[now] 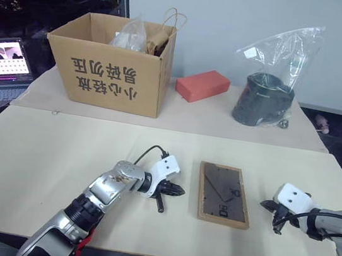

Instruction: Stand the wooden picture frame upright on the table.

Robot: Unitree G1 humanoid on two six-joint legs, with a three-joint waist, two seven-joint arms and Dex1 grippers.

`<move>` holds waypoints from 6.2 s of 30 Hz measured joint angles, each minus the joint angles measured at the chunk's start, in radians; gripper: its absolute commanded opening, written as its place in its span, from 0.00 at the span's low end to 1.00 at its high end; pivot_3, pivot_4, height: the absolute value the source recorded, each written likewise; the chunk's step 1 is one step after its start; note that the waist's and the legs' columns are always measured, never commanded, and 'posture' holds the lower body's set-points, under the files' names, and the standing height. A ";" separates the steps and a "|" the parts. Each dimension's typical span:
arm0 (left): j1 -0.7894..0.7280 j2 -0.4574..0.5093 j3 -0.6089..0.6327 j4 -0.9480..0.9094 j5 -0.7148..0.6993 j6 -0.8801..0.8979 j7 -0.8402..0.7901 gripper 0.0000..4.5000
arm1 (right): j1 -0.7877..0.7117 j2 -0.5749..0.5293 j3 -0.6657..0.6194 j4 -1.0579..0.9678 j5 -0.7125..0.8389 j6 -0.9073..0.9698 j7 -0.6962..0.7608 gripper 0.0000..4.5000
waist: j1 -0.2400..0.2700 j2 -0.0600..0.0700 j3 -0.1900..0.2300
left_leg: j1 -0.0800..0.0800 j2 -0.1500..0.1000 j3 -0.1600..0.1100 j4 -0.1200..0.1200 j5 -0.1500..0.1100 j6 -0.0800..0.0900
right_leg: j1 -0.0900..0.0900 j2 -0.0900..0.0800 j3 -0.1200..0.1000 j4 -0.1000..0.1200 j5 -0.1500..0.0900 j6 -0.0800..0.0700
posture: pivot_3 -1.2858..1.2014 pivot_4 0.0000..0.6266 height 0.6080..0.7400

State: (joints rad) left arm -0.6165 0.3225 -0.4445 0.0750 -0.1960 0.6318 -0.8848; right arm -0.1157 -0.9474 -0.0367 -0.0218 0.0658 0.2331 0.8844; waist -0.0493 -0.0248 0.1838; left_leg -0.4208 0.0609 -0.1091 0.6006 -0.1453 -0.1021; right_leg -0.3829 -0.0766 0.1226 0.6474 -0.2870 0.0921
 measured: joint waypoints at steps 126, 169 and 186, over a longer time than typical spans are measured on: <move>0.121 0.168 0.329 0.142 -0.083 -0.138 -0.039 0.00 | -0.219 0.253 0.359 -0.404 -0.120 0.577 0.031 0.00 | 0.008 -0.011 -0.013 | 0.004 0.010 -0.001 -0.011 0.001 -0.001 | -0.002 0.011 0.001 0.002 -0.006 -0.008 | 0.52 0.24 1.00; 0.192 0.215 0.859 -0.181 -0.868 0.979 0.437 0.98 | -0.247 0.139 0.219 -0.225 0.154 0.506 0.161 0.00 | -0.017 -0.011 -0.012 | -0.003 0.008 -0.001 -0.010 0.002 -0.001 | -0.005 0.010 0.002 0.000 -0.005 -0.006 | 0.52 0.24 1.00; 0.125 -0.026 0.682 -0.114 -0.915 0.957 0.655 0.99 | -0.212 0.191 0.261 -0.303 0.191 0.498 0.126 0.00 | 0.023 -0.006 -0.015 | -0.003 0.004 -0.001 -0.008 0.002 -0.002 | -0.002 0.007 0.002 -0.002 -0.005 -0.006 | 0.52 0.24 1.00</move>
State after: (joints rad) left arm -0.4912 0.2969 0.2373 -0.0392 -1.1114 1.5889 -0.2296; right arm -0.3281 -0.7566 0.2241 -0.3250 0.2564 0.7307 1.0109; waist -0.0259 -0.0308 0.1692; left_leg -0.4237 0.0650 -0.1099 0.5924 -0.1435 -0.1040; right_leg -0.3851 -0.0701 0.1244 0.6458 -0.2919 0.0859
